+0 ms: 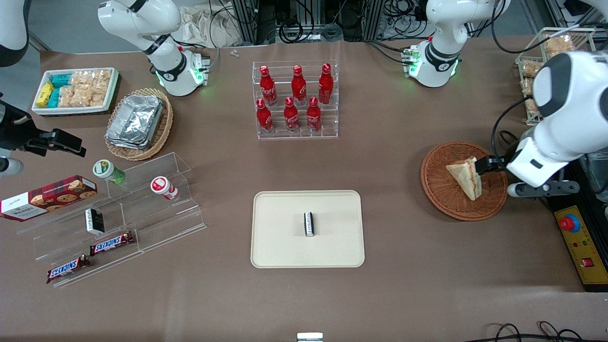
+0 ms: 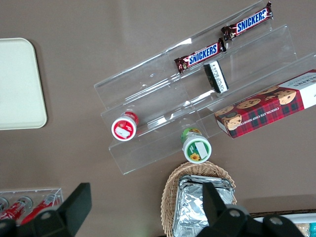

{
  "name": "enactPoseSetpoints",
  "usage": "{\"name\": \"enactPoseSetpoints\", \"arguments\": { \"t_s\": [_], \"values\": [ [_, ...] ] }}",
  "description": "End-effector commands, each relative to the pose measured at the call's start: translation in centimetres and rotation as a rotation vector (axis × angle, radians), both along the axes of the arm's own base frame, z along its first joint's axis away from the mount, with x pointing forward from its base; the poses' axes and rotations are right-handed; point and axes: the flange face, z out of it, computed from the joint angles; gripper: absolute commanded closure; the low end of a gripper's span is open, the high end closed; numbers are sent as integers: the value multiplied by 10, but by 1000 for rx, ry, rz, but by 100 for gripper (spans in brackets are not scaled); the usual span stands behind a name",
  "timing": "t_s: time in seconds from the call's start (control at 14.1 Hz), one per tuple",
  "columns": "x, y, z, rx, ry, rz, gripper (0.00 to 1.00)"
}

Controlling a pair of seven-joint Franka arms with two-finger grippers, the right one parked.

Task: Place sandwich from basket to tray
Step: 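Move the left gripper over the sandwich in the wicker basket, then lower the left gripper and close it on the wrapped sandwich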

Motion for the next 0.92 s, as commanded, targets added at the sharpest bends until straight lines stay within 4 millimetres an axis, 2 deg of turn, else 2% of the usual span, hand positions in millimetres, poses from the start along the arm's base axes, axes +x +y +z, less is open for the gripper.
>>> {"name": "enactPoseSetpoints", "arguments": {
  "t_s": [0.0,0.07,0.21,0.57,0.71,0.85],
  "values": [
    [-41,0,-39,40,-33,201,0],
    [-44,1,-54,45,-28,266,0],
    [-55,3,-83,42,-38,285,0],
    [-60,12,-110,44,-7,304,0],
    [-66,14,-129,43,3,323,0],
    [-71,35,-144,32,-38,405,0]
  ]
}}
